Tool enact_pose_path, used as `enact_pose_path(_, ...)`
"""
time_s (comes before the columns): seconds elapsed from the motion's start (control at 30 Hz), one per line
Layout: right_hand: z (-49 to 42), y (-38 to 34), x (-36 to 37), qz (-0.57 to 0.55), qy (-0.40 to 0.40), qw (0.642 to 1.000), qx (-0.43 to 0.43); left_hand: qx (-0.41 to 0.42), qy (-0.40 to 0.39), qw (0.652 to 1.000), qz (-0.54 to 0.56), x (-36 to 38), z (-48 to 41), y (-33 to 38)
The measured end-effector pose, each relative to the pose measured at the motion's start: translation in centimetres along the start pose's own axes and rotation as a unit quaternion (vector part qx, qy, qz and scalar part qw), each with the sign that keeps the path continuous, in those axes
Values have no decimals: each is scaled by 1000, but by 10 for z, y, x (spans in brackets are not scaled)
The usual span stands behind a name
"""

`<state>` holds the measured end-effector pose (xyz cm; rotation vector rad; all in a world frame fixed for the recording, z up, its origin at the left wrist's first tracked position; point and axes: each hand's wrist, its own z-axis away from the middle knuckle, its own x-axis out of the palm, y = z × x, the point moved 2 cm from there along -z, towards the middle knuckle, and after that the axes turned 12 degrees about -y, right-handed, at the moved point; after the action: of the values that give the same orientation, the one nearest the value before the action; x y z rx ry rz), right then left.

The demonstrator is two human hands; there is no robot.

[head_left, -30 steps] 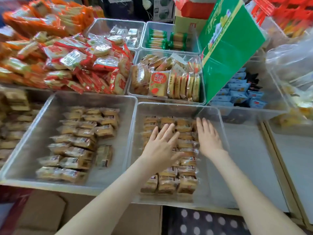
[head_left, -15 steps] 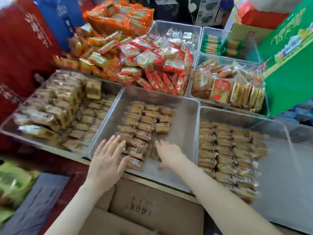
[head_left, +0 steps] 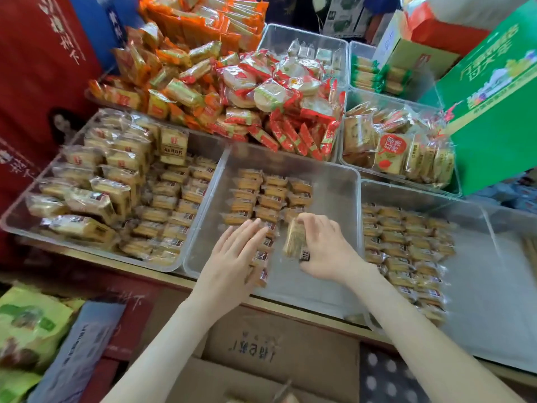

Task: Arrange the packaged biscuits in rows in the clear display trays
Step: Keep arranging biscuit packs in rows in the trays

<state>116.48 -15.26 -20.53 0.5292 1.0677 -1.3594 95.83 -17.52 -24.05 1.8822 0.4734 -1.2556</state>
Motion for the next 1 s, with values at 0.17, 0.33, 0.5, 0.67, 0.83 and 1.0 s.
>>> enact_pose_path(0.17,25,-31,-34,-346,-124,921,-127,80,-4,991,111,-13,-28,14)
enact_pose_path(0.33,-10,-10,-22,-414,17,909,-53,-143,41,956,251,-36,-20,8)
enact_pose_path(0.5,-65,19,19,59,24,988,138,-305,62,853,420,-45,-4,0)
enact_pose_path(0.67,-74,16,18,151,126,973,121,-369,58,756,538,-52,11,-1)
enact_pose_path(0.83,-36,22,0,-79,88,985,121,-373,15,687,623,-61,22,4)
enact_pose_path(1.0,62,7,-56,-346,207,910,99,-339,8,704,624,-90,18,33)
